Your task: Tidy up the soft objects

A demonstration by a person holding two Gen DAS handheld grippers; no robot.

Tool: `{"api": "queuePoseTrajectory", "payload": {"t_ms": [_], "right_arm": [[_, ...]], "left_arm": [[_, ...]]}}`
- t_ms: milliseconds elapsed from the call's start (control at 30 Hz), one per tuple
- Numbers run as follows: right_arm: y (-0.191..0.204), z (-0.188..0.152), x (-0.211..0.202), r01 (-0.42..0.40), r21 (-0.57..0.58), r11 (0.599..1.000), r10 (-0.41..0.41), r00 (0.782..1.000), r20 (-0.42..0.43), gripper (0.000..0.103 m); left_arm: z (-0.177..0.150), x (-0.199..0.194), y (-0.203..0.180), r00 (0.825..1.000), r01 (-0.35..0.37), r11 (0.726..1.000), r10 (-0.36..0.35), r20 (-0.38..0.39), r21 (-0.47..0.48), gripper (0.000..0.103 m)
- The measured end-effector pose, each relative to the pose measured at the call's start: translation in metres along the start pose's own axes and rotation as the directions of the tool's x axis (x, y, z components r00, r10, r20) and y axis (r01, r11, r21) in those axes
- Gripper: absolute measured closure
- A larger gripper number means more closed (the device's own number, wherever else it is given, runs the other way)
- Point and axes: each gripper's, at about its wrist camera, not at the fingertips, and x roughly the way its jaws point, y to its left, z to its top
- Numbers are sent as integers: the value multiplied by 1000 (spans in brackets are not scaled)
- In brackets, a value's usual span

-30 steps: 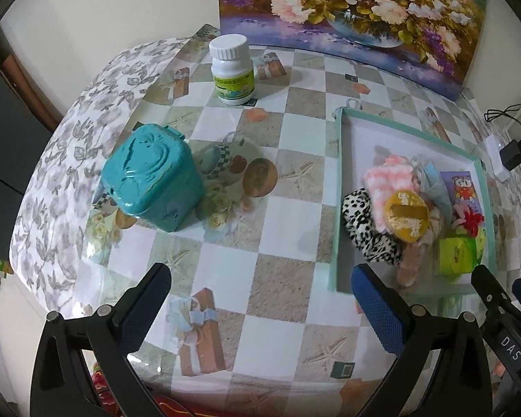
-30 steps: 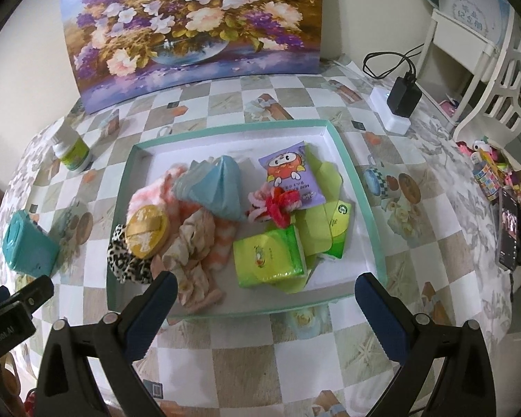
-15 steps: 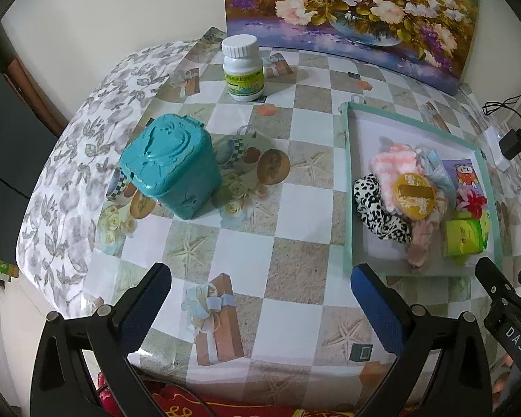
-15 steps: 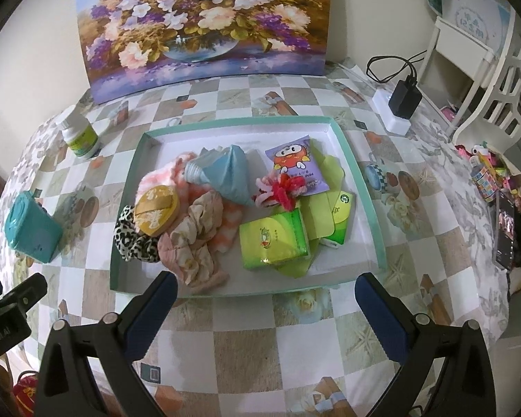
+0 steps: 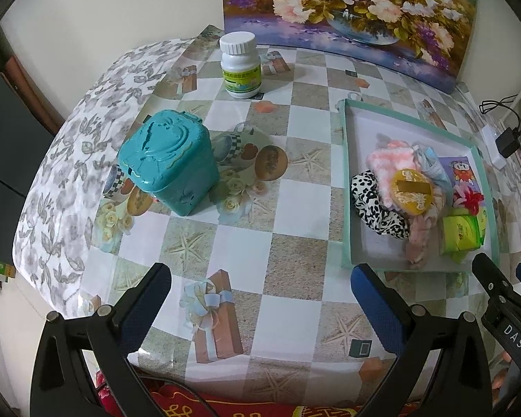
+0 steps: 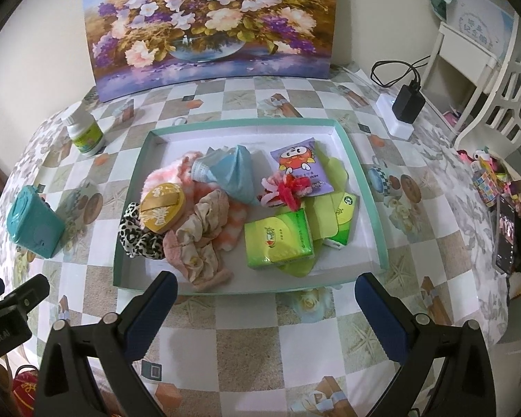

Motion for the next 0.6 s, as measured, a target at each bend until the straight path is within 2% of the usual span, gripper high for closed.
{"api": "queuePoseTrajectory", "payload": {"t_ms": [600], "right_arm": [[-3,1,5,2,2,1000,-2,1000,-10,0]], "left_arm": [[2,2,-2,1000,-9,1000,9,-1,13,0]]}}
